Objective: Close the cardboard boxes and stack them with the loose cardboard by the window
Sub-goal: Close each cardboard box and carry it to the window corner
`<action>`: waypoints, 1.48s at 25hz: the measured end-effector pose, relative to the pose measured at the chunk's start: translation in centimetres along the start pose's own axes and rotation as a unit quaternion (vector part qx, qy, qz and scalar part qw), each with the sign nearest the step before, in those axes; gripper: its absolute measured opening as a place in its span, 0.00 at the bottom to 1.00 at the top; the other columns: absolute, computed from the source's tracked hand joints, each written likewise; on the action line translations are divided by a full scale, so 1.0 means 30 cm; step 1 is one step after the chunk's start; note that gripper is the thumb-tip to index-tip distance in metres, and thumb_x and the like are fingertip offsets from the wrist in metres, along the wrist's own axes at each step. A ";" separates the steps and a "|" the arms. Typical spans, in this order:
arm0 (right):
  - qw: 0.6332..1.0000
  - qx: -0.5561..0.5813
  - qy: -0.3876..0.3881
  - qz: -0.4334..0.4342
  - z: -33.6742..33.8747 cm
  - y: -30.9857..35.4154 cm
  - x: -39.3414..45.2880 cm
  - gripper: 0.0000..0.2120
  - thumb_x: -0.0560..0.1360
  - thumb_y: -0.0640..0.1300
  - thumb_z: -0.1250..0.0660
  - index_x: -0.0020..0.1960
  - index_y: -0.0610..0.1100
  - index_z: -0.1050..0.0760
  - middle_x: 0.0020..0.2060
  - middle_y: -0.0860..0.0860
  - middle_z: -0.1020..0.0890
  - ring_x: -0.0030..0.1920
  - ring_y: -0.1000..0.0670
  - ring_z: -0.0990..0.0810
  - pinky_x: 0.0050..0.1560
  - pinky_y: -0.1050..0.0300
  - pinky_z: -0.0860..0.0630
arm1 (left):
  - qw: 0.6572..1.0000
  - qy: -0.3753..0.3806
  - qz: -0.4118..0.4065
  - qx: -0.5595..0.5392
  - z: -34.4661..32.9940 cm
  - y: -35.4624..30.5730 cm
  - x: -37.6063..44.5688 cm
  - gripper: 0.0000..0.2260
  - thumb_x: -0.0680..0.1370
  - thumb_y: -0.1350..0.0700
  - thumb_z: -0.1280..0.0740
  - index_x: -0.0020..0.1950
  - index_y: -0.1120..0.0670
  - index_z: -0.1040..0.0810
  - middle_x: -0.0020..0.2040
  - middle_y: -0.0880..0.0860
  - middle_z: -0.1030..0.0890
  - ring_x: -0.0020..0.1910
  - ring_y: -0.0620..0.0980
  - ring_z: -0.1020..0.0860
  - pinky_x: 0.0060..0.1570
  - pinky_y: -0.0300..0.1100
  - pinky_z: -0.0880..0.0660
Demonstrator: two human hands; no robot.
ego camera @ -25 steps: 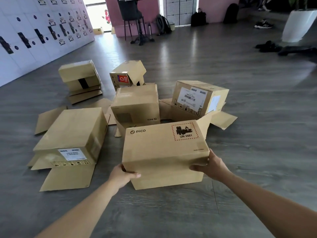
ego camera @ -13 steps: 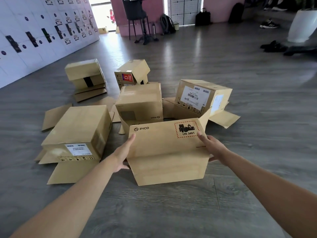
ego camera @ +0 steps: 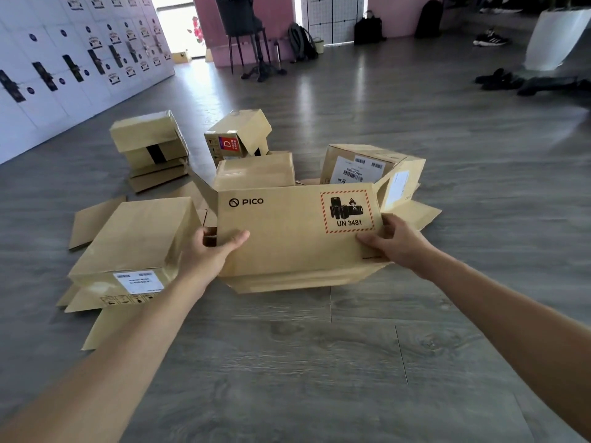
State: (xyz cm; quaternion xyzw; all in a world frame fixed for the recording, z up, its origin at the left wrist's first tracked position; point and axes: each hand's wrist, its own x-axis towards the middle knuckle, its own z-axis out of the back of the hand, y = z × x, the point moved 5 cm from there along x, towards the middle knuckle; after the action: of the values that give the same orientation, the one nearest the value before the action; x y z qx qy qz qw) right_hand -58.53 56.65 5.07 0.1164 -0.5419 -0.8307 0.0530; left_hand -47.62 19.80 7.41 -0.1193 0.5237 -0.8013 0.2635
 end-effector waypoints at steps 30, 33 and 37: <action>0.930 -0.323 0.011 -0.175 -0.196 -0.524 -0.113 0.26 0.78 0.64 0.38 0.68 0.48 0.29 0.57 0.47 0.18 0.55 0.44 0.20 0.46 0.55 0.26 | 0.871 0.298 0.071 0.384 -0.410 0.451 -0.260 0.22 0.79 0.34 0.41 0.49 0.53 0.22 0.44 0.51 0.18 0.42 0.51 0.22 0.37 0.44 0.26; 0.891 -0.447 -0.005 -0.080 -0.180 -0.427 -0.126 0.17 0.78 0.57 0.36 0.59 0.46 0.23 0.48 0.48 0.16 0.47 0.45 0.18 0.43 0.55 0.25 | 0.865 0.201 -0.221 0.402 -0.454 0.254 -0.269 0.13 0.81 0.42 0.38 0.48 0.50 0.22 0.42 0.46 0.20 0.45 0.47 0.20 0.42 0.44 0.22; 0.897 -0.365 -0.097 0.229 -0.163 -0.229 -0.145 0.04 0.75 0.40 0.30 0.46 0.38 0.19 0.38 0.44 0.17 0.36 0.42 0.18 0.34 0.53 0.22 | 0.859 0.039 -0.362 0.359 -0.429 0.093 -0.213 0.14 0.79 0.46 0.34 0.57 0.54 0.21 0.54 0.52 0.20 0.55 0.52 0.24 0.53 0.45 0.25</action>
State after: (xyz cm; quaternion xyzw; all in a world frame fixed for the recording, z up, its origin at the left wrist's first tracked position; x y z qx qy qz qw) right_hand -52.83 56.03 -2.49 -0.1198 -0.2144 -0.9422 0.2280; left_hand -47.49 32.42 -0.02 -0.1665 0.1291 -0.9767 -0.0411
